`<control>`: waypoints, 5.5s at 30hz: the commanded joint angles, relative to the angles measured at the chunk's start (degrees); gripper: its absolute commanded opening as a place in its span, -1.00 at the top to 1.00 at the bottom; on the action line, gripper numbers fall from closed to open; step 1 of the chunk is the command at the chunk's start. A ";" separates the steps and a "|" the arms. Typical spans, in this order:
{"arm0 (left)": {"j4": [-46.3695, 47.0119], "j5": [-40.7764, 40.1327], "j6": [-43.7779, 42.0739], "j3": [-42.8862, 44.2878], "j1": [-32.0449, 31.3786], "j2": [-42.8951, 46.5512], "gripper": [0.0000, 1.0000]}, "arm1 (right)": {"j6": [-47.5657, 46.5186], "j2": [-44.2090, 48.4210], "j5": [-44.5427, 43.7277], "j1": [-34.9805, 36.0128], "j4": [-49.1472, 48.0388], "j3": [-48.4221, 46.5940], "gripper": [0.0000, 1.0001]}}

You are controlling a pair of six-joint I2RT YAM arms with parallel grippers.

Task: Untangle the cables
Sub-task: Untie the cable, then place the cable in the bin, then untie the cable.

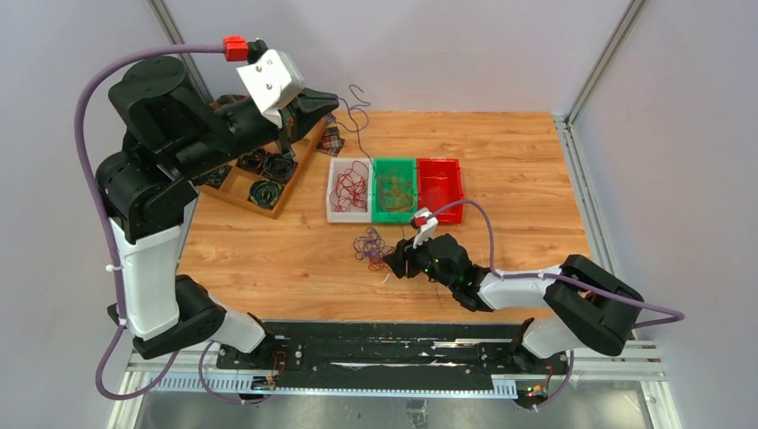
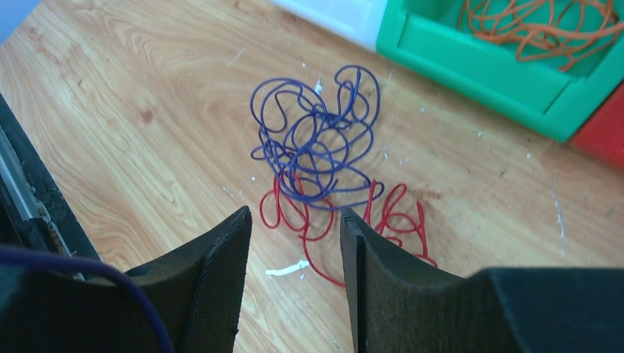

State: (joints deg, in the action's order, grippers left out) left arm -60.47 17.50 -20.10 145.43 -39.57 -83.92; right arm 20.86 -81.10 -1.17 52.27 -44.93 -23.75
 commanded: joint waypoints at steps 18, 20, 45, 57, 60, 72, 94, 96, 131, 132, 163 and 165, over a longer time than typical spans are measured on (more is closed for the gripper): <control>8.61 -4.52 -2.52 -28.15 -0.42 5.21 0.99 | -8.97 31.23 -9.49 -1.20 17.39 -5.15 -0.50; 8.54 -6.61 -2.91 -29.07 -0.50 4.46 0.99 | -10.01 33.14 -10.15 -1.37 17.40 -5.52 -0.49; 14.51 -5.39 1.04 -19.93 -0.67 -9.25 0.99 | -4.96 41.16 -28.54 -12.47 32.90 -6.18 -0.44; 19.92 -4.03 3.73 -15.69 -3.47 -20.53 0.99 | -4.87 40.55 -34.81 -14.88 33.71 -7.80 -0.35; 23.17 -6.51 3.99 -15.92 -3.50 -22.63 0.99 | -5.57 40.99 -34.96 -14.95 33.71 -7.60 -0.34; 28.78 -12.31 4.56 -16.19 -4.18 -27.52 0.99 | -6.93 41.96 -35.24 -16.00 35.01 -5.87 -0.33; 37.31 -18.96 -2.07 -29.87 -9.74 -30.12 0.99 | -6.72 44.69 -35.38 -17.57 37.15 -4.68 -0.31; 36.61 -18.30 -0.91 -31.18 -10.51 -29.84 0.99 | -6.37 44.73 -35.56 -17.80 37.43 -4.79 -0.31; 33.03 -14.57 11.97 -28.73 -5.70 -43.17 -0.38 | -1.32 44.01 -37.76 -19.42 40.51 -3.63 -0.28; 32.24 -13.18 11.79 -28.68 -5.47 -42.48 -0.50 | -1.13 43.75 -37.50 -19.53 40.56 -3.67 -0.28; 23.38 -2.27 6.91 -77.41 8.27 -9.22 -0.22 | 2.60 33.01 -20.92 -19.46 40.45 -6.41 -0.04; 26.50 -2.76 8.83 -78.97 8.28 -9.71 -0.21 | 2.36 33.02 -20.70 -19.24 40.56 -6.33 -0.02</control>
State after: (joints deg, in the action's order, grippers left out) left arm -41.85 13.74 -19.46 68.49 -31.20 -92.79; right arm 22.68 -48.07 -23.35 32.99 -4.40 -28.56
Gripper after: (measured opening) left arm 0.611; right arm 0.520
